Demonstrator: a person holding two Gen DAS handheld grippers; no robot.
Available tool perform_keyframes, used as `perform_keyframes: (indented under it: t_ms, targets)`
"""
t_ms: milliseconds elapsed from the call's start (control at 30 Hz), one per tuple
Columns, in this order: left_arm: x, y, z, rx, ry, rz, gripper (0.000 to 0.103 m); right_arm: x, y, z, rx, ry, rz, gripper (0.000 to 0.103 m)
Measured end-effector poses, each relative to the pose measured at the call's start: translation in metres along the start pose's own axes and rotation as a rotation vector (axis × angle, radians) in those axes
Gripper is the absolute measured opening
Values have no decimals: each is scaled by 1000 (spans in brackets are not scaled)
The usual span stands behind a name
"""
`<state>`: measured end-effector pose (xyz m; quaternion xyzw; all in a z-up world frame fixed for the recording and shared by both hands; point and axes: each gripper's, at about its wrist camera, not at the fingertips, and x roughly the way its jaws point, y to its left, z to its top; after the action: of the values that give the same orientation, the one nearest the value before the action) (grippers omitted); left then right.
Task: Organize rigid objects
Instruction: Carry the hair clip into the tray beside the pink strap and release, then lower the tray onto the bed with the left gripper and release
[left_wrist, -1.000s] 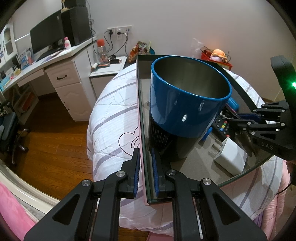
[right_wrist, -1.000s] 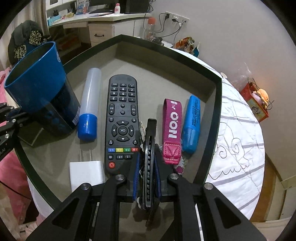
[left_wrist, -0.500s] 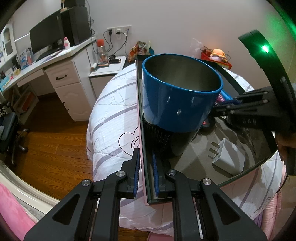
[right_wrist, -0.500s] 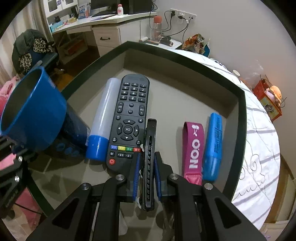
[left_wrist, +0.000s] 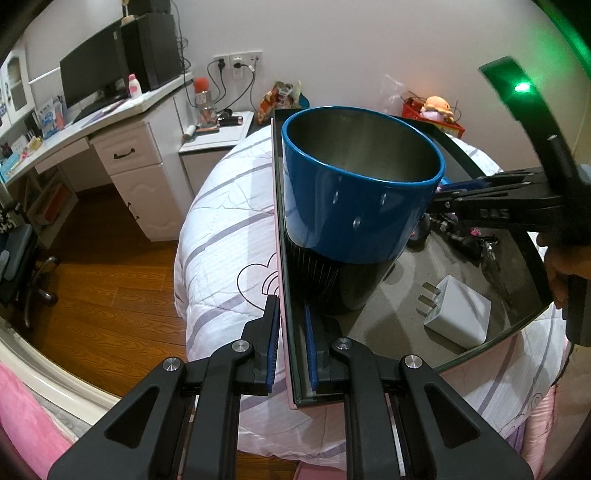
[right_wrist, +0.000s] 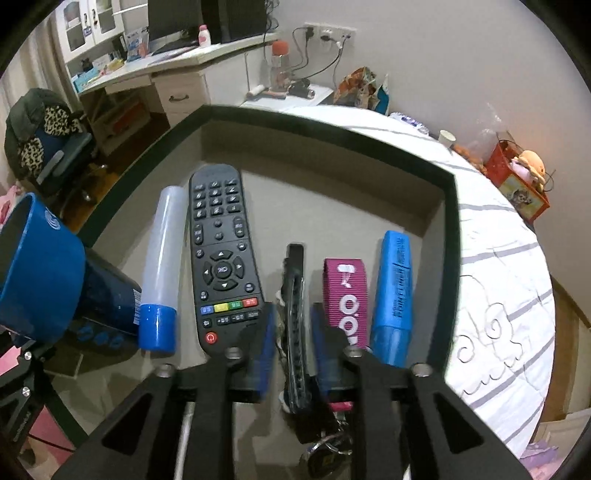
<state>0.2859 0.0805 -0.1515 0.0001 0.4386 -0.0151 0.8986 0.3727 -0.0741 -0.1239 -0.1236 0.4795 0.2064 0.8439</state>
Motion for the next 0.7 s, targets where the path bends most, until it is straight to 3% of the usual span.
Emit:
perform_keyframes:
  t_ms: [33, 67, 200, 333, 433, 500, 700]
  targets:
    - [0, 0, 0, 1, -1, 0, 11, -3, 0, 0, 4, -12, 9, 58]
    - [0, 0, 0, 0, -1, 1, 11, -7, -1, -3, 8, -27, 10, 60]
    - [0, 1, -1, -1, -1, 0, 11, -23, -4, -13, 17, -78, -13, 60]
    - [0, 1, -1, -2, -1, 0, 11, -49, -4, -26, 29, -168, -97, 62]
    - [-1, 1, -1, -2, -1, 2, 11, -61, -4, -34, 21, -192, -209, 76]
    - [-1, 0, -1, -3, -1, 2, 11, -62, -6, -39, 23, -187, -243, 76]
    - [-2, -1, -1, -6, -3, 4, 11, -48, -24, -56, 77, -134, -186, 76]
